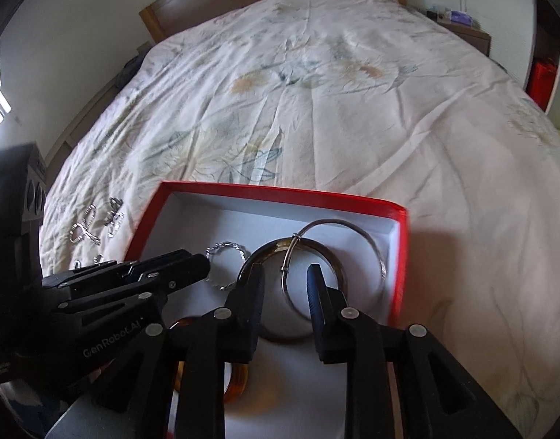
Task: Organize jewelry
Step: 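Carry both silver pieces into the red box and open both tools, then withdraw both open tools from the red box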
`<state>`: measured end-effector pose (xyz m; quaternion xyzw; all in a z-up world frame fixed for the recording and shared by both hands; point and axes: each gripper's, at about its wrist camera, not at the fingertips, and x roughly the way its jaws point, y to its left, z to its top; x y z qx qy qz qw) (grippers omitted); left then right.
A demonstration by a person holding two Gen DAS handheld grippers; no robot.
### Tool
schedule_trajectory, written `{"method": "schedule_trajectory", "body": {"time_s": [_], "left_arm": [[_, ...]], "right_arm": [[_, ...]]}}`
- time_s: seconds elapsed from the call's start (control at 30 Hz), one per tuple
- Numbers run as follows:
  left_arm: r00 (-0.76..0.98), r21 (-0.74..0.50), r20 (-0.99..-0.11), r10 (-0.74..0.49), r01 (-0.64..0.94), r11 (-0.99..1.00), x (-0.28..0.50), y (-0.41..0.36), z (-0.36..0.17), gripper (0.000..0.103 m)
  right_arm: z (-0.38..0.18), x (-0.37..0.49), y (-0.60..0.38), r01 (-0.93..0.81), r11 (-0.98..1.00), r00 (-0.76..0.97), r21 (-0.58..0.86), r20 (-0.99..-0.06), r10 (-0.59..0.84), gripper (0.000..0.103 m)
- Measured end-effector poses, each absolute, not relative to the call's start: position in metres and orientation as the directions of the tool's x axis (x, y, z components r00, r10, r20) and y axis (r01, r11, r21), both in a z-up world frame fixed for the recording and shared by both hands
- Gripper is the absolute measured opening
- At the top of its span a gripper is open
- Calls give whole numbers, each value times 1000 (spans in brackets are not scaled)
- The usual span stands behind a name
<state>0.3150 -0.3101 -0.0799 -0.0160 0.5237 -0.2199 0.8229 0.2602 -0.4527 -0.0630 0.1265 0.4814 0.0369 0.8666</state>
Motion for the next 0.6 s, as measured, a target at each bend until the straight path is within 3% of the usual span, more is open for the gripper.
{"method": "schedule_trajectory", "body": {"time_s": [0.3, 0.6], "left_arm": [[428, -226, -824, -372, 353, 908, 240, -253, -31, 18], [534, -153, -793, -291, 288, 945, 143, -169, 19, 18]], "right_arm": [[-22, 188, -431, 85, 963, 569, 257, -806, 165, 31], [16, 107, -360, 42, 961, 609, 272, -770, 191, 39]]}}
